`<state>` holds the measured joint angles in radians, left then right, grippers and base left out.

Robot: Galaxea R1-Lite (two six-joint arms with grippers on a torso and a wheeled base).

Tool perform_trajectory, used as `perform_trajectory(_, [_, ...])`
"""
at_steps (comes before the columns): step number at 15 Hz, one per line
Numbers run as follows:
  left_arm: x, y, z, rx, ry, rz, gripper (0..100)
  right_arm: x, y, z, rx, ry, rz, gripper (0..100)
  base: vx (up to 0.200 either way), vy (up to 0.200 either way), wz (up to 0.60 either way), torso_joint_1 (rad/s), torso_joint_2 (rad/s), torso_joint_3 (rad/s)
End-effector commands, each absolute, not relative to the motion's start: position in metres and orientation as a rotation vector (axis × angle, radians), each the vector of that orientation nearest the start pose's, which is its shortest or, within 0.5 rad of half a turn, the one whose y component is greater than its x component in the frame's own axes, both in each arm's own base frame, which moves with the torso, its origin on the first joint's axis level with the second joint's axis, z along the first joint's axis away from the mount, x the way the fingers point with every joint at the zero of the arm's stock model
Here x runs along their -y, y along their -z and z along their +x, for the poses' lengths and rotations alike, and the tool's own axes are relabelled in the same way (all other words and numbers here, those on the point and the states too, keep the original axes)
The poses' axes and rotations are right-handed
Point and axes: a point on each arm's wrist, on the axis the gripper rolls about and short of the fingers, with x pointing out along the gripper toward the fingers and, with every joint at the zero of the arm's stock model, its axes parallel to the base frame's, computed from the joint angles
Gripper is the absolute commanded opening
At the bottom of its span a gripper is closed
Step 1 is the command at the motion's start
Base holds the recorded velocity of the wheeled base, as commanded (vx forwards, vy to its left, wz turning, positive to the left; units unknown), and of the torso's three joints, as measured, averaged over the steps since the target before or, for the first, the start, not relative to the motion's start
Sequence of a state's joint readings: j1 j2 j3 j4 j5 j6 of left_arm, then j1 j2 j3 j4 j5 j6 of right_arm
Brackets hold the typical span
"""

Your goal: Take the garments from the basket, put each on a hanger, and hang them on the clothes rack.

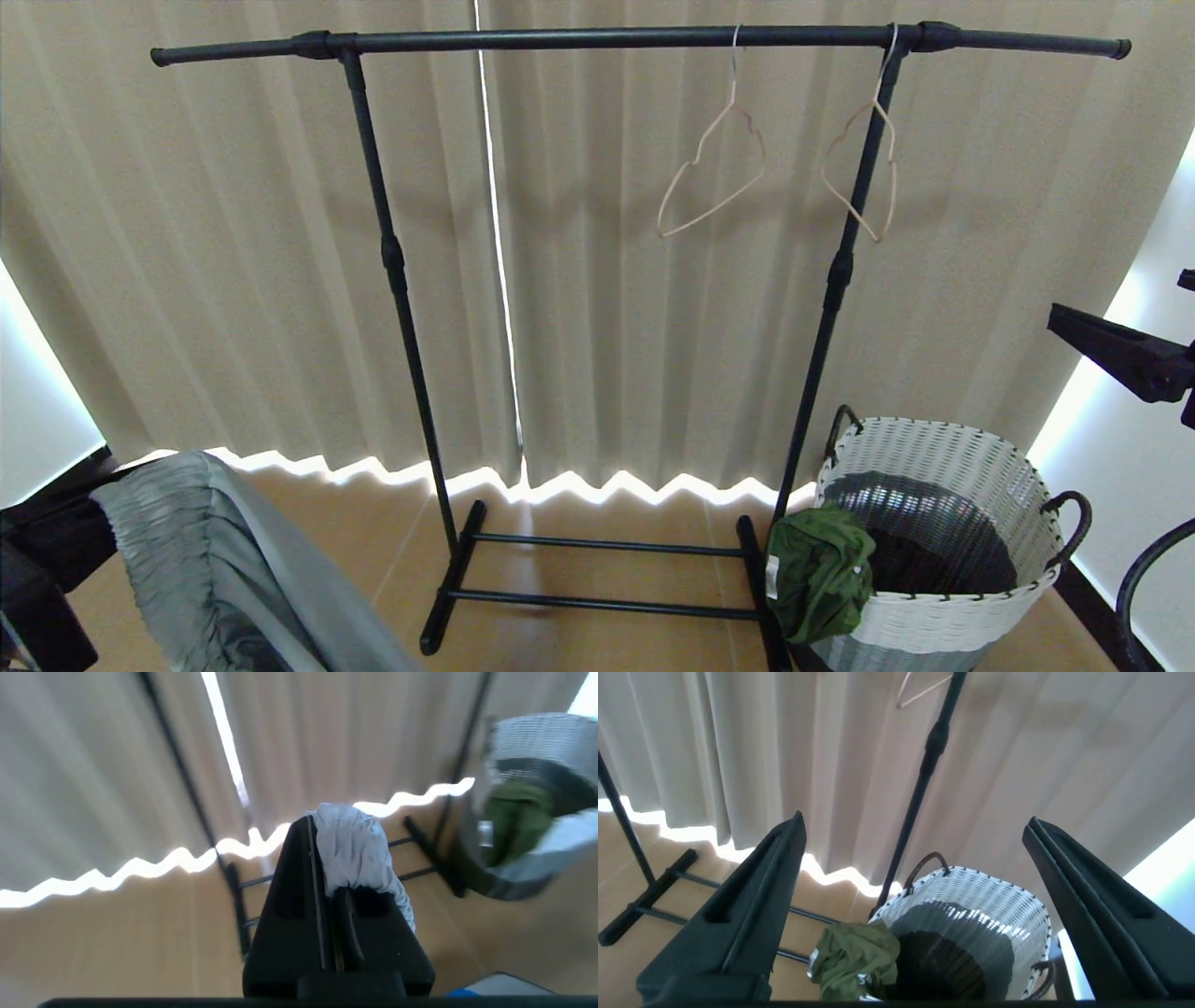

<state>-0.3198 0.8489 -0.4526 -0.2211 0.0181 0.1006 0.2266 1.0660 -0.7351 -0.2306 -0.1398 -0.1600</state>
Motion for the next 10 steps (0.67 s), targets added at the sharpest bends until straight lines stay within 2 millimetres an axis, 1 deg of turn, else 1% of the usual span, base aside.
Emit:
perform_trajectory(1, [0.024,-0.208,0.087,-0.156,0.264,0.127,0,-0.03,-0.263,0.144,-0.091,-0.098,-0.176,100,0.0,0.0,0.0,0.0,0.0,0.0])
perform_trajectory(2, [0.023,-0.21,0.083,-0.14,0.263,0.126,0,-0.03,-0.255,0.145,-0.097,-0.099,-0.178,100,0.0,0.0,0.0,0.0,0.0,0.0])
perform_trajectory(4, [0.023,-0.21,0.083,-0.137,0.262,0.129,0,-0.03,-0.238,0.145,-0.101,-0.099,-0.182,100,0.0,0.0,0.0,0.0,0.0,0.0])
perform_trajectory(5, [0.023,-0.21,0.083,-0.138,0.262,0.13,0,-0.03,-0.233,0.144,-0.086,-0.097,-0.186,100,0.0,0.0,0.0,0.0,0.0,0.0])
perform_trajectory(7, [0.023,-0.21,0.083,-0.137,0.262,0.129,0,-0.029,-0.236,0.146,-0.036,-0.08,-0.17,100,0.0,0.0,0.0,0.0,0.0,0.0])
perform_trajectory(10, [0.023,-0.212,0.082,-0.12,0.266,0.128,0,-0.023,-0.238,0.148,-0.033,-0.047,-0.168,100,0.0,0.0,0.0,0.0,0.0,0.0])
